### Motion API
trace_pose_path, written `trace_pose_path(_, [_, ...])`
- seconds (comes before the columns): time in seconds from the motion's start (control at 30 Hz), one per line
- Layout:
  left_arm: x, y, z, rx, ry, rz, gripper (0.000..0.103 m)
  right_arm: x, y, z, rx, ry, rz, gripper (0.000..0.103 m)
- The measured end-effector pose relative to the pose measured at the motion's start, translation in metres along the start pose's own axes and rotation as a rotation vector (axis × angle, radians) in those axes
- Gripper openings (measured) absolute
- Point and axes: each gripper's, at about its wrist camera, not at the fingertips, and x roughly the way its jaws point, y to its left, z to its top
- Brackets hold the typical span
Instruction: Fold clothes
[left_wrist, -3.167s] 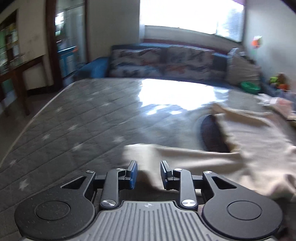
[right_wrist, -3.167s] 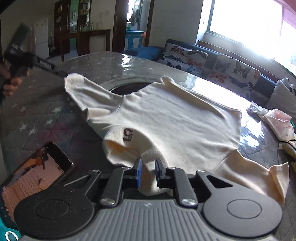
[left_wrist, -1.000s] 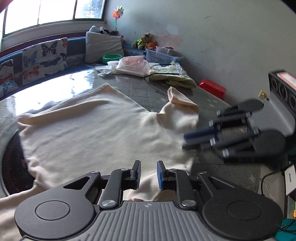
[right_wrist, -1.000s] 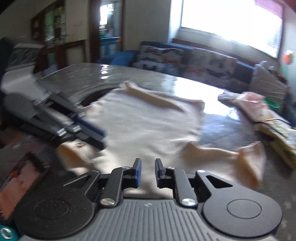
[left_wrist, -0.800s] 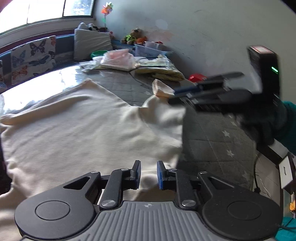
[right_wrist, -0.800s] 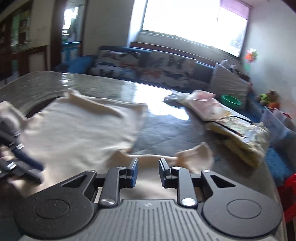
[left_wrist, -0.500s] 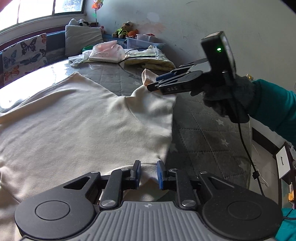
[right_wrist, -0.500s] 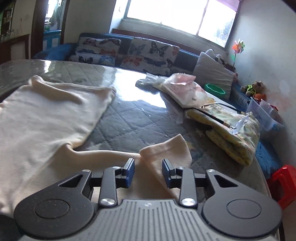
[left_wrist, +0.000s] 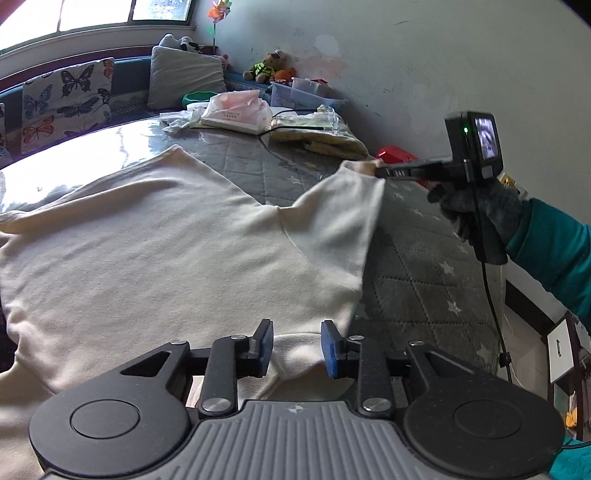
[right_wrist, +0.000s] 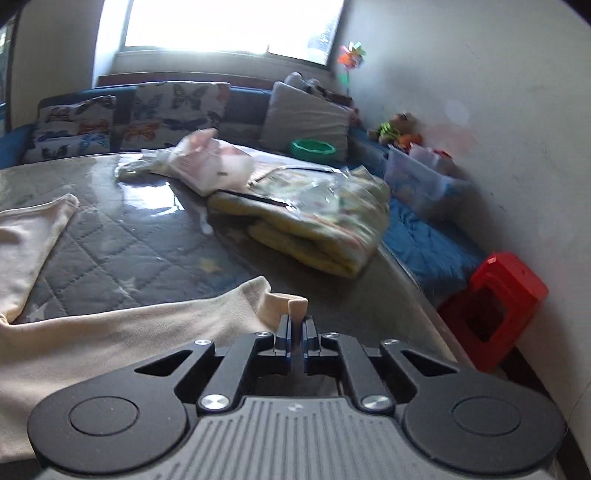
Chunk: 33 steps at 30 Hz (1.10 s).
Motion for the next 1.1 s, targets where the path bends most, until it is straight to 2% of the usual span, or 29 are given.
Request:
trace_pose_path(0.1, [-0.001,-0.001,-0.001,0.013,0.003,0.013,0.032,-0.005,-0.003,-0.002,0.027,-0.019,-0.016,0.019])
trace_pose_path(0.17, [-0.007,0.003,-0.001,-0.004,-0.010,0.025,0.033,-0.009,-0.001,0.000,0.035,-0.032,0.004,0.025])
trace_pose_path(0.23, [-0.019,0.014,-0.004,-0.044,-0.036,0.065,0.034,-0.013,0.000,0.003,0.044,-0.045,0.031,0.026])
trace_pose_path(0.3, [-0.032,0.026,-0.007,-0.086,-0.063,0.109,0.036,-0.018,0.002,0.004,0.046,-0.056,0.062,0.034])
trace_pose_path(0.4, [-0.052,0.043,-0.012,-0.150,-0.104,0.174,0.036,-0.026,0.015,0.002,0.013,-0.066,0.128,0.038])
trace_pose_path(0.5, [-0.076,0.071,-0.023,-0.243,-0.137,0.271,0.036,-0.032,0.030,0.000,-0.020,-0.059,0.205,0.046])
trace_pose_path(0.63, [-0.108,0.106,-0.039,-0.327,-0.166,0.445,0.036,-0.033,0.049,-0.004,-0.060,-0.029,0.262,0.047])
trace_pose_path(0.83, [-0.150,0.156,-0.065,-0.426,-0.189,0.684,0.036,-0.027,0.064,-0.014,-0.064,0.013,0.292,0.052])
trace_pose_path(0.93, [-0.162,0.171,-0.076,-0.453,-0.184,0.742,0.036,-0.026,0.064,-0.018,-0.053,0.015,0.297,0.052])
trace_pose_path(1.03, [-0.167,0.184,-0.084,-0.482,-0.181,0.767,0.036,-0.026,0.064,-0.017,-0.053,0.017,0.295,0.055])
trace_pose_path(1.1, [-0.167,0.191,-0.086,-0.492,-0.177,0.783,0.041,-0.026,0.065,-0.017,-0.053,0.018,0.294,0.055])
